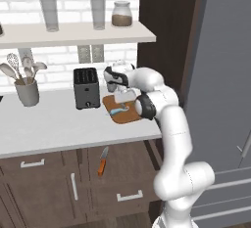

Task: Place the appropriate cutting tool for cutting the potato skin on the cutting board.

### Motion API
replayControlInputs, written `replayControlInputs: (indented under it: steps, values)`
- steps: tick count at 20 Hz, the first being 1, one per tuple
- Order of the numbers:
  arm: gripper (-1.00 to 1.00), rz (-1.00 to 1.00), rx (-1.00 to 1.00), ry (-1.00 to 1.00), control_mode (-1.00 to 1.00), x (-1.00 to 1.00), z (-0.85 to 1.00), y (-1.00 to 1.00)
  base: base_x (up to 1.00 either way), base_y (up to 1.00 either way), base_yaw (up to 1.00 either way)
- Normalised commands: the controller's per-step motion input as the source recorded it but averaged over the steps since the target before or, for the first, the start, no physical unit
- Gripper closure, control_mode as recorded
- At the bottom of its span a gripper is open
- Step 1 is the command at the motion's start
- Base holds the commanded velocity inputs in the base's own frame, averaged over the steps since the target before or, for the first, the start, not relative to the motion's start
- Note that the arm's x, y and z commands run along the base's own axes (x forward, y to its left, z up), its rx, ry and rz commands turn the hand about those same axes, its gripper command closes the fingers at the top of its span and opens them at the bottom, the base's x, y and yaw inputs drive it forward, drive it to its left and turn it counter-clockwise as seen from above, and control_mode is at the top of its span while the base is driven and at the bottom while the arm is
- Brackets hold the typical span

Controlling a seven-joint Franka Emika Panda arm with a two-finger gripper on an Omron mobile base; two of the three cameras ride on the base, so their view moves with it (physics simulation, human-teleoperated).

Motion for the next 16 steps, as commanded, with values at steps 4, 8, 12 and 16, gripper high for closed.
replayControlInputs:
  steps: [4,8,12,16]
  values:
    - [-1.00,0.04,0.00,-0.11,-1.00,-1.00,0.14,0.00,0.00,0.00,0.00]
    - [-1.00,0.11,0.01,-0.24,-1.00,-1.00,0.04,0.00,0.00,0.00,0.00]
    - [-1.00,0.07,0.03,-0.33,-1.00,-1.00,0.25,0.00,0.00,0.00,0.00]
    - [-1.00,0.01,0.05,-0.26,-1.00,-1.00,0.65,0.00,0.00,0.00,0.00]
